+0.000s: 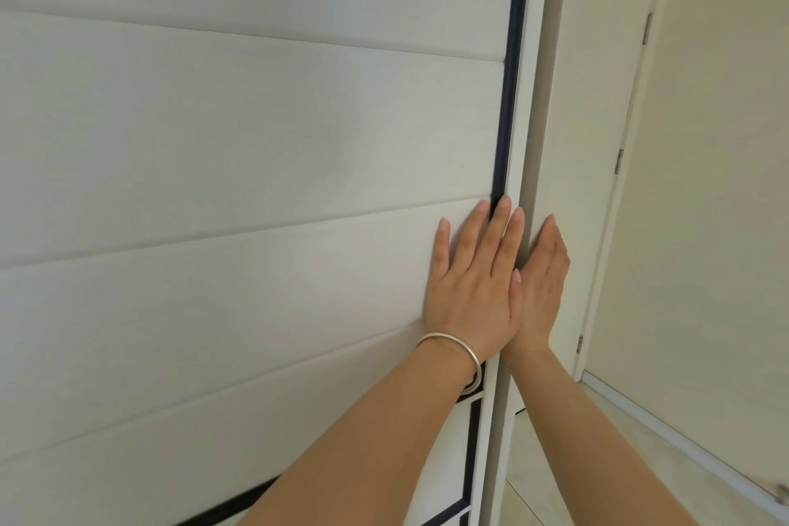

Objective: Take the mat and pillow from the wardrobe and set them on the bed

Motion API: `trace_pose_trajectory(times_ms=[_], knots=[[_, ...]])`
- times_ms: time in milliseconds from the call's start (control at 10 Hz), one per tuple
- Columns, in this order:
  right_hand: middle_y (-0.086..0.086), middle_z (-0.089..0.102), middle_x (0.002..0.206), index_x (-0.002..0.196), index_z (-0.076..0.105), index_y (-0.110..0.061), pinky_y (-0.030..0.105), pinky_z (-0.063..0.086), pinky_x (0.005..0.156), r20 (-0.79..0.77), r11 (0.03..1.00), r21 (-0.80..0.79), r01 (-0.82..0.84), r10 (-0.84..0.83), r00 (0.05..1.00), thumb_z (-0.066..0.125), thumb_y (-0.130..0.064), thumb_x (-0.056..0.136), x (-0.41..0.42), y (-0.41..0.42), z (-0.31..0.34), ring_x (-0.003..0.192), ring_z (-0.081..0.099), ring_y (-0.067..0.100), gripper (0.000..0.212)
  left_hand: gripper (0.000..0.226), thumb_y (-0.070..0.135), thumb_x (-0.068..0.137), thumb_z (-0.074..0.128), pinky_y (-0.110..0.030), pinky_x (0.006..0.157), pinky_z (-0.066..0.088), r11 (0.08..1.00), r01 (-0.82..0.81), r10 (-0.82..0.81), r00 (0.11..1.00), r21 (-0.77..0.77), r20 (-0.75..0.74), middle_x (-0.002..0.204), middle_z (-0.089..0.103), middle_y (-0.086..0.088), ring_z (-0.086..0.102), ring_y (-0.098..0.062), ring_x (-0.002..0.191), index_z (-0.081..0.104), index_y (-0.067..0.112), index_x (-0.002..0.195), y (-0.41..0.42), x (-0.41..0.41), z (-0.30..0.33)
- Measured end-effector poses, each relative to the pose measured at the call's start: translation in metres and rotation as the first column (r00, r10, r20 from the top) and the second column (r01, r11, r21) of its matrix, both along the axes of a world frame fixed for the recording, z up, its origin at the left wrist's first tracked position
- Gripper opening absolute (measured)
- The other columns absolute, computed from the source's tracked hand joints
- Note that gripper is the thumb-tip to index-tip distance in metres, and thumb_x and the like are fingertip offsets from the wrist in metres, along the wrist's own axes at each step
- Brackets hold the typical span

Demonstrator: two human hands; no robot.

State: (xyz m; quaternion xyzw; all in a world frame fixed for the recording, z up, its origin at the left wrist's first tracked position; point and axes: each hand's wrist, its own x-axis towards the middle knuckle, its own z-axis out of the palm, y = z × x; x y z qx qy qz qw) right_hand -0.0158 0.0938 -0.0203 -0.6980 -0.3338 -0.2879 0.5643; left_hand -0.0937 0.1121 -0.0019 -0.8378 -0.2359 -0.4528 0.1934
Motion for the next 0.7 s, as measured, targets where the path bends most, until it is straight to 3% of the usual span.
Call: trace_pose_trajectory(times_ms=[100, 200, 300, 500, 600, 700], knots=[[0.022, 0.044, 0.139, 0.146, 0.02, -0.001, 0.041, 0.034, 0.106, -0.059, 0.999, -0.03, -0.037, 0.035, 0.998, 0.051, -0.024, 0.094, 0.005, -0.004, 0.002, 0.129, 0.04, 0.033, 0.064, 0.062, 0.032, 0.089, 0.027, -0.045, 0.116, -0.007, 1.0, -0.003, 0.003, 1.0, 0.006, -0.016, 0.158, 0.022, 0.001, 0.01, -0.017, 0.144, 0.013, 0.015, 0.148, 0.0, 0.008, -0.001], [0.018, 0.046, 0.139, 0.145, 0.024, -0.004, 0.042, 0.037, 0.104, -0.105, 0.996, -0.033, -0.078, 0.074, 0.992, 0.049, -0.032, 0.094, 0.005, -0.006, 0.005, 0.129, 0.041, 0.031, 0.064, 0.063, 0.03, 0.089, 0.027, -0.044, 0.116, -0.007, 1.0, -0.005, 0.005, 1.0, 0.01, -0.021, 0.158, 0.02, 0.001, 0.011, -0.016, 0.145, 0.013, 0.016, 0.148, 0.001, 0.012, -0.002], [0.022, 0.047, 0.136, 0.141, 0.029, 0.002, 0.042, 0.037, 0.101, -0.122, 0.996, -0.05, -0.079, 0.072, 0.99, 0.045, -0.036, 0.089, 0.005, -0.006, 0.004, 0.124, 0.046, 0.036, 0.067, 0.063, 0.029, 0.088, 0.027, -0.044, 0.116, -0.007, 1.0, 0.0, 0.0, 1.0, 0.0, -0.026, 0.158, 0.02, 0.001, 0.012, -0.015, 0.145, 0.012, 0.016, 0.148, 0.001, 0.013, -0.001], [0.021, 0.048, 0.134, 0.14, 0.031, 0.003, 0.045, 0.037, 0.103, -0.176, 0.992, -0.072, -0.101, 0.087, 0.981, 0.053, -0.023, 0.093, 0.005, -0.009, 0.004, 0.123, 0.044, 0.034, 0.058, 0.061, 0.029, 0.087, 0.029, -0.043, 0.116, -0.006, 0.999, 0.01, -0.012, 0.999, -0.033, -0.042, 0.157, 0.025, 0.0, 0.019, -0.016, 0.144, 0.025, 0.016, 0.147, -0.004, 0.008, 0.002], [0.022, 0.046, 0.134, 0.136, 0.038, 0.001, 0.038, 0.037, 0.102, -0.093, 1.0, 0.008, -0.013, 0.014, 0.996, 0.052, -0.027, 0.092, -0.003, -0.012, 0.006, 0.123, 0.04, 0.032, 0.054, 0.055, 0.028, 0.087, 0.031, -0.041, 0.117, 0.004, 0.988, 0.127, -0.129, 0.992, -0.09, -0.013, 0.152, 0.036, -0.001, 0.026, -0.017, 0.141, 0.039, 0.018, 0.141, -0.006, -0.002, 0.009], [0.015, 0.045, 0.128, 0.129, 0.045, -0.005, 0.03, 0.038, 0.095, 0.1, 0.987, 0.154, -0.036, 0.02, 0.995, 0.043, -0.032, 0.092, -0.021, -0.022, -0.014, 0.114, 0.042, 0.024, 0.047, 0.047, 0.024, 0.087, 0.034, -0.043, 0.116, 0.018, 0.921, 0.366, -0.359, 0.93, -0.131, 0.075, 0.136, 0.053, -0.001, 0.038, -0.019, 0.133, 0.054, 0.017, 0.129, -0.013, -0.019, -0.012]])
